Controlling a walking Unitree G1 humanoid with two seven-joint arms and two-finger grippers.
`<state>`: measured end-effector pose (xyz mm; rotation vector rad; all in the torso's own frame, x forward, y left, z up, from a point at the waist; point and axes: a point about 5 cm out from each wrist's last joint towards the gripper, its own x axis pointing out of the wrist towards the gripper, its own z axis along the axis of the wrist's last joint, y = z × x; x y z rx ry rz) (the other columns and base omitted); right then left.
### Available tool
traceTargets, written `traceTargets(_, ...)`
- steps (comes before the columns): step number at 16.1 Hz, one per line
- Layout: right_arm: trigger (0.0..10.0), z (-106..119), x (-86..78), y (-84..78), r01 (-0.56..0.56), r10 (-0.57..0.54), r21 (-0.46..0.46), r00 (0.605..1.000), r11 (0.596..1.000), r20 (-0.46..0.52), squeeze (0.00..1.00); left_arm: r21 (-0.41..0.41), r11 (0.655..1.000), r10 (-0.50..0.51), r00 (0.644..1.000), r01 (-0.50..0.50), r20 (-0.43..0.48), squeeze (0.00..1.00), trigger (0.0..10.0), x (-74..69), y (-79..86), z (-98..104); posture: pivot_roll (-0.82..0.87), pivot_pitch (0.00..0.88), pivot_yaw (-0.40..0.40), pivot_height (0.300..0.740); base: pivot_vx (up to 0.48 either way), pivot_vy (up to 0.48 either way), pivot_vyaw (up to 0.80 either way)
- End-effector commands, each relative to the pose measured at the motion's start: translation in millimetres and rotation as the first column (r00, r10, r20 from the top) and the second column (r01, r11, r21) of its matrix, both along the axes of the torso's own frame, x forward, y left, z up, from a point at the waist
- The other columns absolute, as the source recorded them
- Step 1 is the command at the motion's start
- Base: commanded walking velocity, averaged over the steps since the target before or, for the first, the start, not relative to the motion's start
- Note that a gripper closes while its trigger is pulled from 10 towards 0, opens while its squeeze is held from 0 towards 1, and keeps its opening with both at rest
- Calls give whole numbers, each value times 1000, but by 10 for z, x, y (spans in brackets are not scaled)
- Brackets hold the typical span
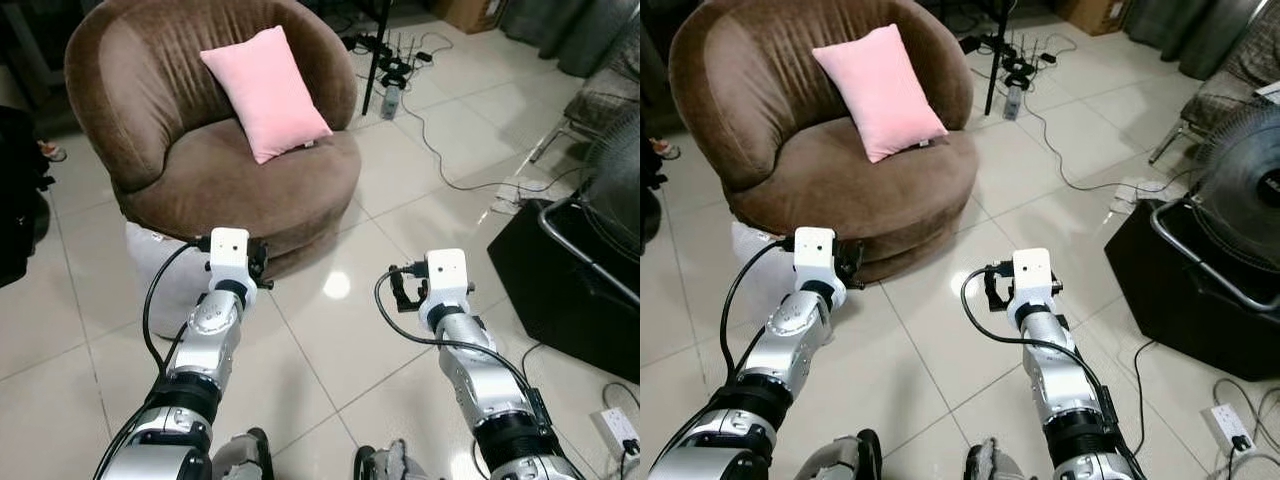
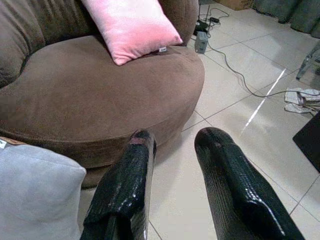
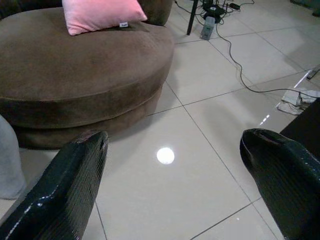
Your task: Move the pillow to the sofa from floor
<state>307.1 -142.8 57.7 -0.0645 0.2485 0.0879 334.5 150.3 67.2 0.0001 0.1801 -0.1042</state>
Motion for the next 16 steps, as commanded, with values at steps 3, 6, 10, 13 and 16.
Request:
traceTargets(3,10000,223,-63,-293,-13,12,32,1000,999,25,0,-22,998,61,996,-63,-63,0,10000,35,190,41,-107,105,-71,740,0,0,0)
traceTargets(6,10000,53,-485,-537,-20,23,49,997,999,-75,0,-92,994,38,989,-52,-143,0,10000,-127,355,31,-98,121,-84,740,0,0,0)
traceTargets(10,10000,-158,-775,-578,4,15,104,983,995,-183,0,-177,980,-131,956,86,-264,0,10000,-410,255,-188,-102,127,-89,740,0,0,0)
traceTargets(13,10000,-152,-908,-476,13,18,146,978,989,-209,0,-178,975,-182,932,131,-314,0,10000,-713,219,-294,-94,117,-99,740,0,0,0)
traceTargets(16,10000,-204,-906,-432,5,26,136,974,991,-223,0,-154,978,-186,929,143,-320,0,10000,-699,183,-278,-87,112,-99,740,0,0,0)
